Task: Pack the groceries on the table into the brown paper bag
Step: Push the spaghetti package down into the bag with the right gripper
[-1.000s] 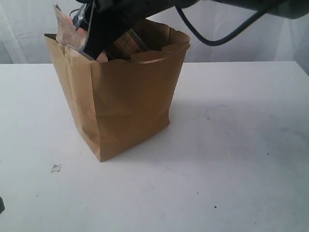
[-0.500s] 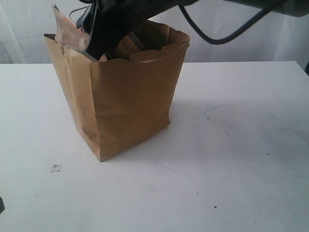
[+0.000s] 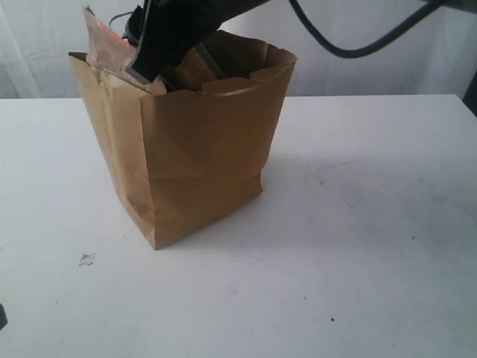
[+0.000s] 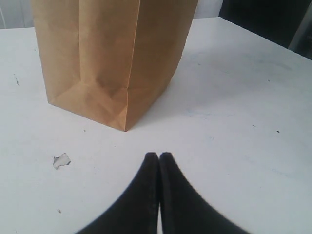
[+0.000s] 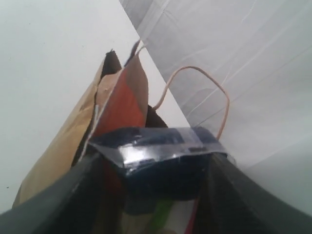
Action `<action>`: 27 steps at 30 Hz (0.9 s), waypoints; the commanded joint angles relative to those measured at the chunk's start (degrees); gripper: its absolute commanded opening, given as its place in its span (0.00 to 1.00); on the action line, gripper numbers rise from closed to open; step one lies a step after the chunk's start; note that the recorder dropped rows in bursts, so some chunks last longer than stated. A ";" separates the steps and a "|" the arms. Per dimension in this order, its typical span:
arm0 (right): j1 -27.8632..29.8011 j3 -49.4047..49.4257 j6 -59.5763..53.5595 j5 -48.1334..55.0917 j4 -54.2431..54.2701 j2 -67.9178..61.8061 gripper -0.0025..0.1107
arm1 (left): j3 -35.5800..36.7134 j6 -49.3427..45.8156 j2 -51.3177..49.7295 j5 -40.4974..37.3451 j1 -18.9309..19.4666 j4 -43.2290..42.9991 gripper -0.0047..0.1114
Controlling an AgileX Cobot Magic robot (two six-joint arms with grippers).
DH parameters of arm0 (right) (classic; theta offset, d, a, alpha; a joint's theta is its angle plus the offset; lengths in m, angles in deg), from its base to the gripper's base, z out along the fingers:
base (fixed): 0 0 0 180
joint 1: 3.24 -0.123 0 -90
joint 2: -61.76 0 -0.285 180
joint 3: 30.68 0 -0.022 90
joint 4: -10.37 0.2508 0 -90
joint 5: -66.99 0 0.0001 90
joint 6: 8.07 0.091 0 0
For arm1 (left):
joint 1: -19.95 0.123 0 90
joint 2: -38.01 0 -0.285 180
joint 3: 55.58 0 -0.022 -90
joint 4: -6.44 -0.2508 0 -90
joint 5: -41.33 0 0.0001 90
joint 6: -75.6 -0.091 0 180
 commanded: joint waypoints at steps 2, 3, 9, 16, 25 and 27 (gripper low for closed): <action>0.29 -0.48 1.50 -0.30 -0.39 1.63 0.54 | 0.14 -0.03 0.26 0.22 -0.30 0.32 0.04; 0.29 -0.48 1.62 -0.18 -0.39 1.62 0.54 | 0.14 -0.03 0.26 0.22 -0.30 0.32 0.04; 0.29 -0.48 1.98 -0.07 -0.39 1.62 0.54 | 0.14 -0.03 0.26 0.22 -0.30 0.32 0.04; 0.29 -0.48 2.27 0.95 -0.39 1.62 0.54 | 0.14 -0.03 0.26 0.22 -0.30 0.32 0.04; 0.29 -0.48 2.43 3.30 -0.17 1.62 0.55 | 0.14 -0.03 0.26 0.22 -0.30 0.32 0.04; 0.29 -0.48 2.43 3.30 -0.04 1.62 0.56 | 0.14 -0.03 0.26 0.22 -0.30 0.32 0.04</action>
